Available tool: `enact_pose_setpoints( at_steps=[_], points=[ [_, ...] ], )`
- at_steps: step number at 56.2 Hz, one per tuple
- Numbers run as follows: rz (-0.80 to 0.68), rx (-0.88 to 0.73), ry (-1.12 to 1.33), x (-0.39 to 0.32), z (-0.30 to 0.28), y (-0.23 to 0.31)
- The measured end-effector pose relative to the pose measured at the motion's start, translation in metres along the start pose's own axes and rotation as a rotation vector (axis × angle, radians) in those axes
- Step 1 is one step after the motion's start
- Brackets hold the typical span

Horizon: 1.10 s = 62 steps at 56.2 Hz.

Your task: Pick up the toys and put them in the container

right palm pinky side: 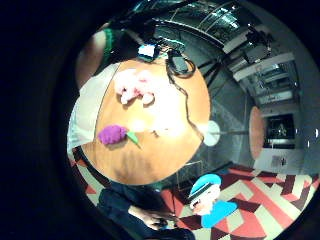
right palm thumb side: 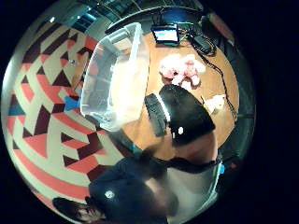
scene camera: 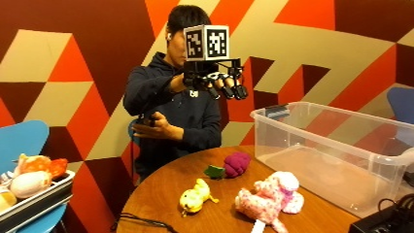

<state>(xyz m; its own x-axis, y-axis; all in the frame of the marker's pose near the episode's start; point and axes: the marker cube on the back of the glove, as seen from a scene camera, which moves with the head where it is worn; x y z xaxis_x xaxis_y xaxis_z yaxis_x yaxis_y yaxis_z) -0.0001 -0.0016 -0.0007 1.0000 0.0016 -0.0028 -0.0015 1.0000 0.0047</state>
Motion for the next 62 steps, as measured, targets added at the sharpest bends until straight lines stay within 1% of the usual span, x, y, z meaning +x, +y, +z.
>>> enact_pose_setpoints(
  at_steps=[13, 27, 34, 39, 49, 55, 62],
  points=[
    [-0.013, -0.008, 0.007, 0.002, 0.002, -0.019],
    [-0.061, -0.069, -0.031, 0.011, 0.030, -0.074],
    [-0.083, -0.104, -0.034, 0.014, 0.061, -0.105],
    [-0.101, -0.142, -0.056, 0.013, 0.096, -0.128],
    [-0.084, -0.298, -0.114, 0.008, 0.160, -0.159],
    [-0.099, -0.373, -0.065, 0.001, 0.201, -0.161],
    [-0.112, -0.344, 0.007, 0.001, 0.223, -0.163]
  ],
)
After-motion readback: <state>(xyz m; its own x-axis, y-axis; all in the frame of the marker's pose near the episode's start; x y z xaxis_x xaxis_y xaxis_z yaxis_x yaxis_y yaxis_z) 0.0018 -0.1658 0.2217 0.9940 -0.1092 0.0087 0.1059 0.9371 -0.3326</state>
